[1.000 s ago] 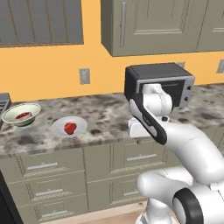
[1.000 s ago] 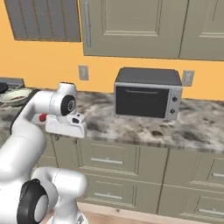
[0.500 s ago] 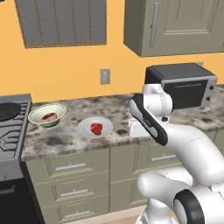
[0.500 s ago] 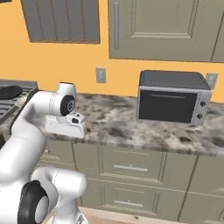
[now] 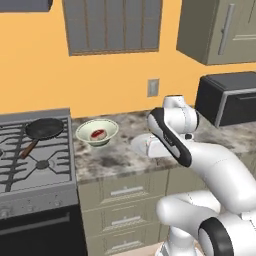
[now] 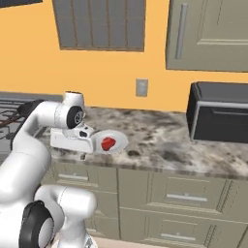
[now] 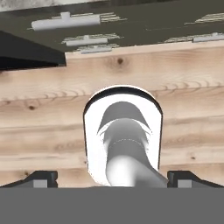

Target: Place one of the steaks on the plate and the other in the bowl. Then place the bowl in the fridge.

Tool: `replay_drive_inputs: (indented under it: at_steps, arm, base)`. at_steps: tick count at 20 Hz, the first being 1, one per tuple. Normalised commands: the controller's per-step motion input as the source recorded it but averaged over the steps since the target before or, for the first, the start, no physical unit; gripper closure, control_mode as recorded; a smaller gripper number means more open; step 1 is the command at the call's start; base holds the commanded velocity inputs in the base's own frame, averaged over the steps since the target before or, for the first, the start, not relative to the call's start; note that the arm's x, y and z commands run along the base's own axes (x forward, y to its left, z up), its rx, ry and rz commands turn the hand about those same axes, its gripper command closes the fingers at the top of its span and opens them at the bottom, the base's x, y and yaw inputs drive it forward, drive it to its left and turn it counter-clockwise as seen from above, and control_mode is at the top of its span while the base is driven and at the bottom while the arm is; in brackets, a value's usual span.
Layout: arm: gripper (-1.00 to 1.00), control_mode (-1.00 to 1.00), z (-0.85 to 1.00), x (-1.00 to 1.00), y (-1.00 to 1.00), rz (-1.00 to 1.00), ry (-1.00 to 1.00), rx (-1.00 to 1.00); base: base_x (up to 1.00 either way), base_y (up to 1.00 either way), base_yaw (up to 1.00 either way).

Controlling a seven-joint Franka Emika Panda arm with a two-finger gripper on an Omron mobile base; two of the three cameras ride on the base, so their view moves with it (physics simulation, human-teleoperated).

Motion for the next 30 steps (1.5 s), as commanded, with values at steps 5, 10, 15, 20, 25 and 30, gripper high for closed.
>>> replay_drive_inputs:
  at_steps: [5,10,15,20,25,30]
  arm:
    - [-1.0,1.0,0.0,0.0,0.0,0.0,0.0,0.0]
    - [-1.0,1.0,0.0,0.0,0.0,0.0,0.0,0.0]
    - [-1.0,1.0,0.0,0.0,0.0,0.0,0.0,0.0]
    - [-1.0,1.0,0.0,0.0,0.0,0.0,0.0,0.0]
    - [-1.0,-1.0,0.0,0.05,0.02,0.0,0.0,0.0]
    - [-1.0,-1.0,0.15,0.56,0.49,-0.01,-0.14,0.0]
  base:
    - [0.77,0.33,0.0]
    - [0.45,0.3,0.0]
    - [0.46,0.47,0.0]
    - [0.41,0.28,0.0]
    - [0.05,0.07,0.0]
    - [0.0,0.0,0.0]
